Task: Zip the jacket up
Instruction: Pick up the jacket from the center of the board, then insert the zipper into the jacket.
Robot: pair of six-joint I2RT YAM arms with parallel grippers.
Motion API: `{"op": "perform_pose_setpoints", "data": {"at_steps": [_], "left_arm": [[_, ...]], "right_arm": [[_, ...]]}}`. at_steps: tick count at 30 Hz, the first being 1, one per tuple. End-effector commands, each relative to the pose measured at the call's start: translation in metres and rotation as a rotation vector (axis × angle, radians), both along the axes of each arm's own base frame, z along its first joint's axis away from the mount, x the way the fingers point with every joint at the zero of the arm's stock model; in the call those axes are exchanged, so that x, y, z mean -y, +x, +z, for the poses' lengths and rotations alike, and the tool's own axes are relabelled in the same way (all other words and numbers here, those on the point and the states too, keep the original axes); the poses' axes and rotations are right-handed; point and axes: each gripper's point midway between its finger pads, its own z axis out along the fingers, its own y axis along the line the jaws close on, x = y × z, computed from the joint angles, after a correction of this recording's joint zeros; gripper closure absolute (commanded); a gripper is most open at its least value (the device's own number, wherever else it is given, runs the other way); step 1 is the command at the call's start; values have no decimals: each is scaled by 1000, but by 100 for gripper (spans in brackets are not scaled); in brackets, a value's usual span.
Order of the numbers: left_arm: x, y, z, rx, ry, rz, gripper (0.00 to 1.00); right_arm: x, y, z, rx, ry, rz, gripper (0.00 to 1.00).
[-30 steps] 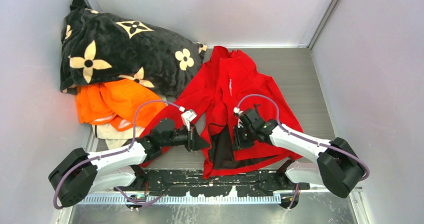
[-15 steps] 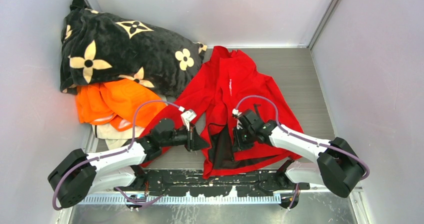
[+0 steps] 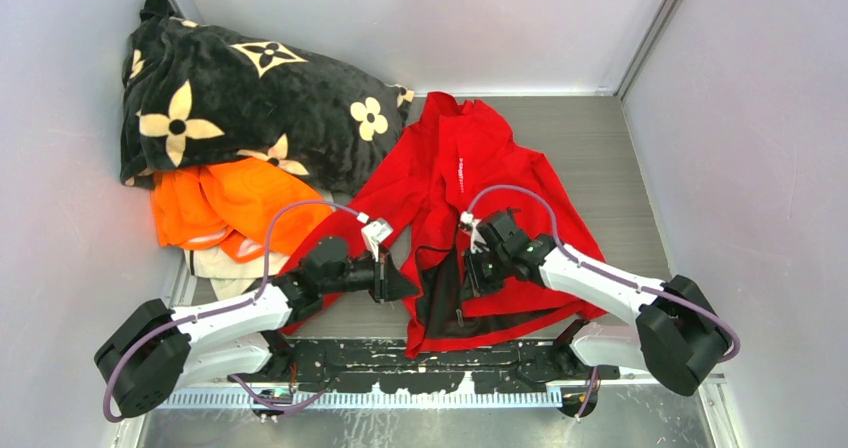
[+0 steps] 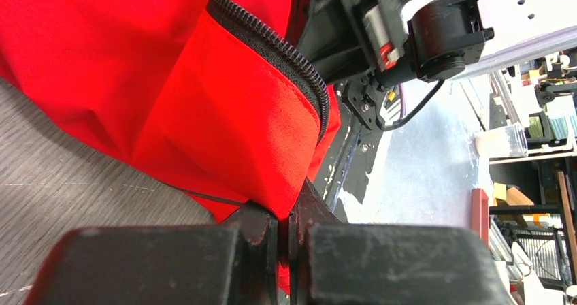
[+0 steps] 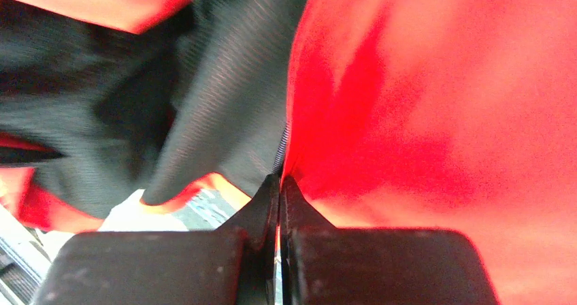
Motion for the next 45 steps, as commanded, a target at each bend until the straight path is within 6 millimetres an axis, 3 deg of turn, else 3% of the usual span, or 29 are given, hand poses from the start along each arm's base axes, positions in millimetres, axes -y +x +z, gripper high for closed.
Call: {"op": "perform_pose_setpoints", "data": {"at_steps": [1, 9, 13, 26, 38, 45], "left_arm": [[8, 9, 27, 73, -50, -4, 100], [9, 13, 51, 100, -92, 21, 100], [8, 17, 65, 138, -101, 39, 100], [24, 29, 100, 184, -116, 18, 100], [30, 32, 81, 203, 23, 38, 100], [34, 35, 87, 238, -21, 48, 100]], "right_arm": [[-35, 34, 68, 157, 245, 137, 99], [-24, 54, 125, 302, 282, 235, 99], [-19, 56, 142, 369, 286, 261, 99], [-11, 55, 157, 443, 244, 215, 99], [-28, 61, 161, 464, 139, 181, 99], [-35, 62, 158, 456, 142, 169, 99]]}}
